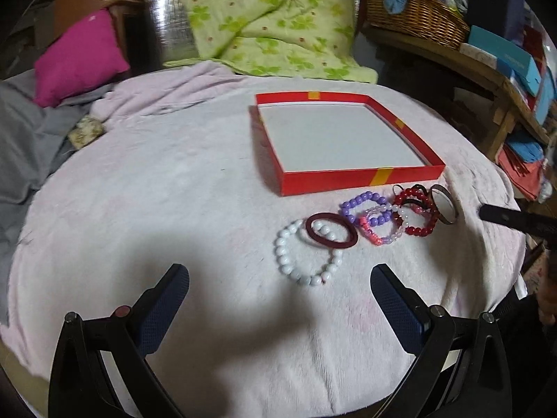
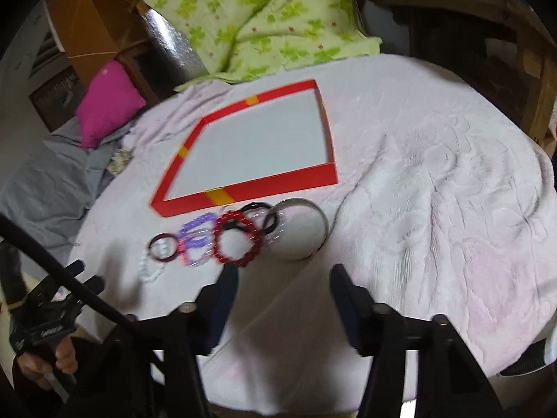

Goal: Organize jewelry
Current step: 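Lower the left tool onto the dark red bangle while the right tool moves toward the silver bangle, then close the right tool on the silver bangle while the left tool lifts the dark red bangle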

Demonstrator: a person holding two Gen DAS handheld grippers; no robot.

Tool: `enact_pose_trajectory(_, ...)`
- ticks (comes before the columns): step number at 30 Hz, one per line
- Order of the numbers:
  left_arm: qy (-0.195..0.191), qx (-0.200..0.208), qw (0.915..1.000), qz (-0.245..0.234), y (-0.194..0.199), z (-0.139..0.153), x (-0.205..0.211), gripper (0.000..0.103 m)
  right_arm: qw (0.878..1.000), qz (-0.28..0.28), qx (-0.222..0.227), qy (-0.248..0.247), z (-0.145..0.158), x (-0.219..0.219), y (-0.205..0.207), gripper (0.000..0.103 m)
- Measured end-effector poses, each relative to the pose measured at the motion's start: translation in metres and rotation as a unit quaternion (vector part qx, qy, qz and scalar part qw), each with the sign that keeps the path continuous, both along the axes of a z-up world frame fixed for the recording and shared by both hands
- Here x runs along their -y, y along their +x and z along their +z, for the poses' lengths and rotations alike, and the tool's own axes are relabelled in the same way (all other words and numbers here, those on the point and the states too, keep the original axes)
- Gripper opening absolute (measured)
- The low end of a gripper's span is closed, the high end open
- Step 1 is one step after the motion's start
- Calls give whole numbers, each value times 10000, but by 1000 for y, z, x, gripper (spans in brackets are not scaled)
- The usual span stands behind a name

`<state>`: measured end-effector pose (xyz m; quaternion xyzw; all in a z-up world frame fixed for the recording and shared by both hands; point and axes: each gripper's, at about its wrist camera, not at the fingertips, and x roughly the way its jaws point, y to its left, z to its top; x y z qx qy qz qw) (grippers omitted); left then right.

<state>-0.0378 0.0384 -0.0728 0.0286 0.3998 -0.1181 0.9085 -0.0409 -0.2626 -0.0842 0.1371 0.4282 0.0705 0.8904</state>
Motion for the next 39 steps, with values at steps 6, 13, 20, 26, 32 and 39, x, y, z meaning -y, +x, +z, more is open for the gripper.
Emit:
enact_pose_trajectory(6,-264,-330,9989,-192,28,-14,-3,100,9992,-219,-159,-281,-14,5,41,54)
enact_pose_trajectory(13,-326,-524,9969,-495,49,-22,7,73,9964,-321,-471,-620,-32,7,72,21)
enact_pose_trajectory(20,-420,-824,9932,-703,69,-33,18,39,9951,-401,-332,-838,-30,6,75,8)
enact_pose_trajectory(26,-419,-777,9923,-865,69,-34,24,12,9965,-427,-203,-688,-28,14,67,8)
enact_pose_trajectory(32,-455,-529,9922,-1036,62,-26,28,8,9973,-520,2,-526,-18,22,57,7)
enact_pose_trajectory(39,-585,-355,9909,-1158,56,-18,25,7,9968,-699,242,-288,-8,34,45,7)
